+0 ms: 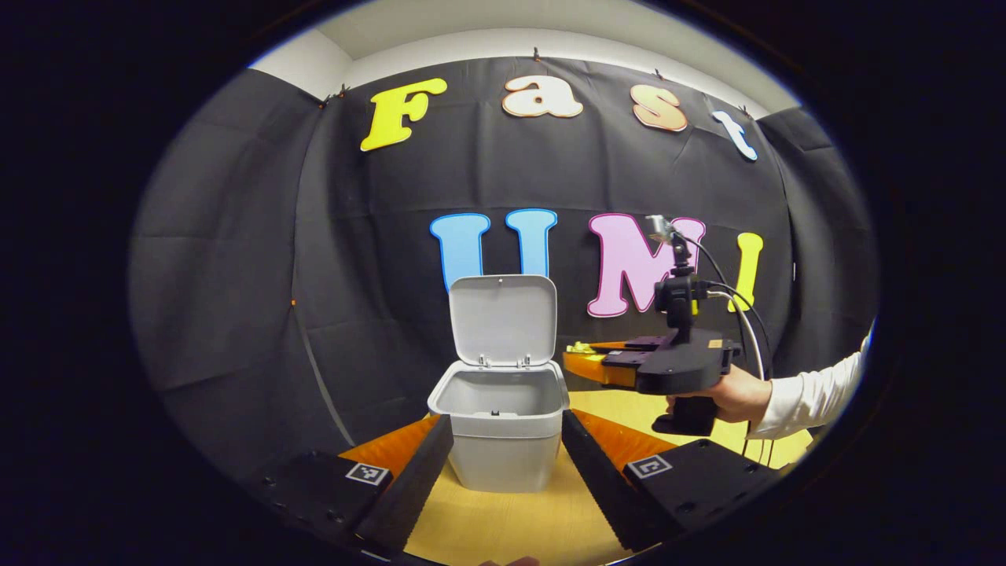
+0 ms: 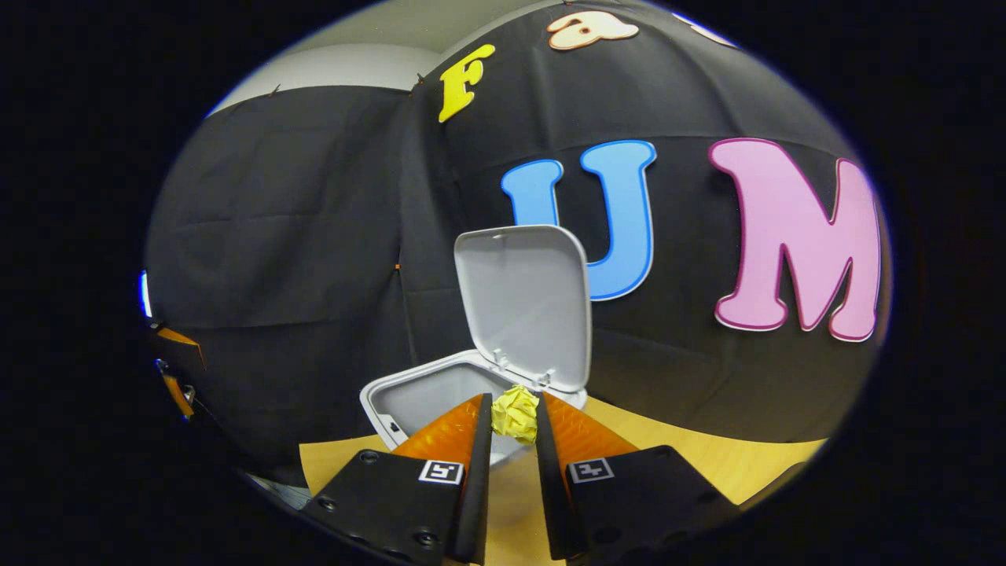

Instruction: Press the lid of the desktop garbage bin to open it, pick up the crumpled paper on the desktop and throw it into the bin, then pick up the pop can on the desktop and drop it into the bin, and finally close the garbage bin lid.

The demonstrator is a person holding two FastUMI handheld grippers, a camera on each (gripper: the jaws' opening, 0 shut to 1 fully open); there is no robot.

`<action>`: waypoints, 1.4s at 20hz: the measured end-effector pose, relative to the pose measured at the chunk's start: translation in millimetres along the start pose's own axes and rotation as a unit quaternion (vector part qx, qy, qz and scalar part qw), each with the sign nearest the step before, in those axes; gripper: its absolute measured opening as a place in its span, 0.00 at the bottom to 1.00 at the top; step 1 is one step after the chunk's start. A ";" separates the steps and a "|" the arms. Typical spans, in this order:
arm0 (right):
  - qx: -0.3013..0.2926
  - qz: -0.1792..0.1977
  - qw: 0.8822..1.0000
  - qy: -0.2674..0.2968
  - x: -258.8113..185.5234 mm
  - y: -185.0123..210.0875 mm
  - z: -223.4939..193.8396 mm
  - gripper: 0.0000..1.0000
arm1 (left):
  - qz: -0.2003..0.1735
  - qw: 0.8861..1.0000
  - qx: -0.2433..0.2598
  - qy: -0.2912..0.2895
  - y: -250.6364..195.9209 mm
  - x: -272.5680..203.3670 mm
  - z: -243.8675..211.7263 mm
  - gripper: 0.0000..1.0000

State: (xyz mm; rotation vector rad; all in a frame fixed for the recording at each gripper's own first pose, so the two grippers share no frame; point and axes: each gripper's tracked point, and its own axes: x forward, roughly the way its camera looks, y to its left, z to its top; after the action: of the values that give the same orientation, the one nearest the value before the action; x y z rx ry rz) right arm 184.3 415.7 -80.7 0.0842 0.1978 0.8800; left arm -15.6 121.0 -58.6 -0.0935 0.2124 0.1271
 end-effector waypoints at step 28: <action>0.024 -0.284 0.955 0.085 -256.2 -204.4 -51.9 0.98 | -0.150 0.984 -0.032 0.086 -208.0 179.3 -179.7 0.96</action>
State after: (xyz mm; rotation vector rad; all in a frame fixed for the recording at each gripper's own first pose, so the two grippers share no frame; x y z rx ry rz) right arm 169.3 87.7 -127.9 -0.0065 0.3824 0.3074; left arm 149.8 -82.7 -255.7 -0.1994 0.3647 -0.1756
